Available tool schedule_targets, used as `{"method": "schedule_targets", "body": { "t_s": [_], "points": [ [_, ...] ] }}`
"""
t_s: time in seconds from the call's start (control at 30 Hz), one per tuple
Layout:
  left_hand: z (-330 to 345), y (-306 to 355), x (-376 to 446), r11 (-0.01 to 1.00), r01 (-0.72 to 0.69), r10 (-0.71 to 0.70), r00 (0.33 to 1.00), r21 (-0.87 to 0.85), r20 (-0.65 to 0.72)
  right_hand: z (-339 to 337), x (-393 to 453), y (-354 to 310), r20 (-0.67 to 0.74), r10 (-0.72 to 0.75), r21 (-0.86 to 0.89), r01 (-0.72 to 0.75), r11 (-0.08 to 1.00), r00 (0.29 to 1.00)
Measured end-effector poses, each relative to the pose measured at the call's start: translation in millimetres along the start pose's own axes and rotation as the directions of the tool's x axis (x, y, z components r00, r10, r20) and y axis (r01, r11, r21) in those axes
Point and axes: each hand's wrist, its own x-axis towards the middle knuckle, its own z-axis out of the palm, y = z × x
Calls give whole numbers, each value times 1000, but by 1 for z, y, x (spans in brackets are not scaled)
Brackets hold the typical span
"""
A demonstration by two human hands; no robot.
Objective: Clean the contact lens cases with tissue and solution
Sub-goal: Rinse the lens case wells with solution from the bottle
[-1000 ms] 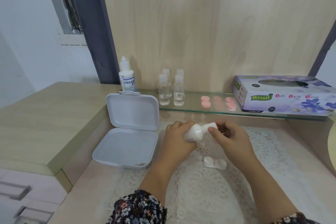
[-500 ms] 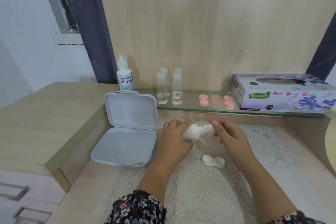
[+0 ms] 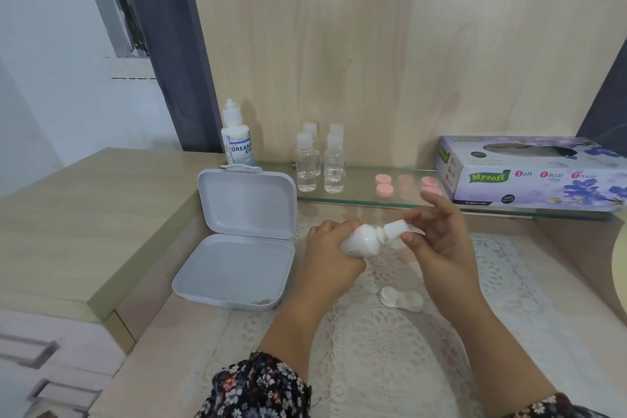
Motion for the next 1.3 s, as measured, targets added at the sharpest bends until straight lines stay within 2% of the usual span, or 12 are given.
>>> {"method": "schedule_targets", "body": {
  "t_s": [0.2, 0.43, 0.6, 0.8, 1.0, 1.13, 1.2, 1.27, 1.3],
  "points": [
    [-6, 9, -2, 995, 59, -51, 992, -77, 112, -4, 5, 2, -50, 55, 203, -44, 978, 997],
    [-8, 15, -4, 963, 155, -115, 977, -221, 182, -6, 7, 2, 38, 81, 404, -89, 911, 996],
    [-8, 12, -3, 970, 129, -99, 983, -208, 152, -7, 8, 0, 116, 107, 377, -143, 915, 987],
    [-10, 14, -4, 989, 91, -77, 990, -120, 120, 0, 1, -2, 18, 164, 64, -164, 984, 986],
    [-10, 15, -5, 982, 111, -89, 986, -155, 140, -1, 2, -1, 45, 102, 151, -108, 983, 994],
    [-11, 12, -3, 943, 166, -132, 982, -289, 134, -9, 7, -6, 7, 96, 361, -92, 928, 995],
    [-11, 8, -1, 917, 190, -159, 981, -350, 115, -11, 8, -7, -49, 129, 284, -110, 952, 990],
    [-11, 4, 2, 898, 181, -162, 984, -402, 81, -7, 5, -2, -66, 187, 5, -188, 982, 980],
    [-11, 3, 3, 888, 171, -158, 985, -427, 66, -3, 2, 2, -47, 220, -168, -225, 960, 974]
  ]
}}
